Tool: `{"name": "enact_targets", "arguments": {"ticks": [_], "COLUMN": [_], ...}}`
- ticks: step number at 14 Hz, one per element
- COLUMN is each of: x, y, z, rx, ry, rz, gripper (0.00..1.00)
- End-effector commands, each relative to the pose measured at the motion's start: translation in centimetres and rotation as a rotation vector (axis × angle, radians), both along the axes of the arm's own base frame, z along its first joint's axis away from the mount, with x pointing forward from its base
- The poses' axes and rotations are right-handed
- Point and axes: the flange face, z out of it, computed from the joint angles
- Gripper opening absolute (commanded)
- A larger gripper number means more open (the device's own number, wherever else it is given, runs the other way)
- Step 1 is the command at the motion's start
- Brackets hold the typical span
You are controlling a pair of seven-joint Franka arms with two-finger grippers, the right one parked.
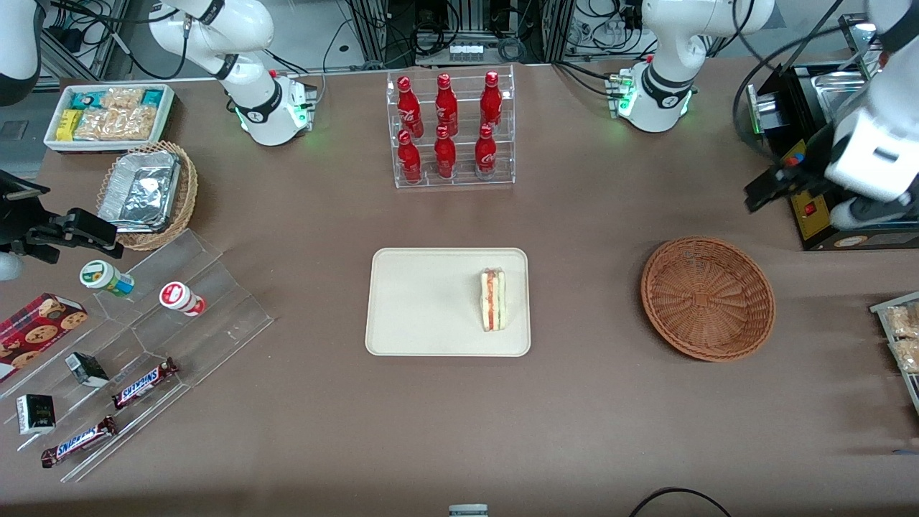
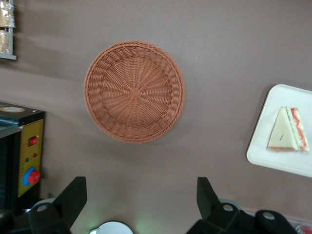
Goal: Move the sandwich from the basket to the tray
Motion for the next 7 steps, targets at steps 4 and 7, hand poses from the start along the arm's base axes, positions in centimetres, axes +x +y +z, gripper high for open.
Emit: {"name": "enact_targets", "arguments": {"ticks": [4,7], "x": [-1.11,-1.21], "y": [0.57,0.71], "z": [1.25,1.27], "rx": [0.016,0.012], "ry": [0.0,0.005], "rz": [-0.026,-0.046], "gripper": [1.0,1.0]}}
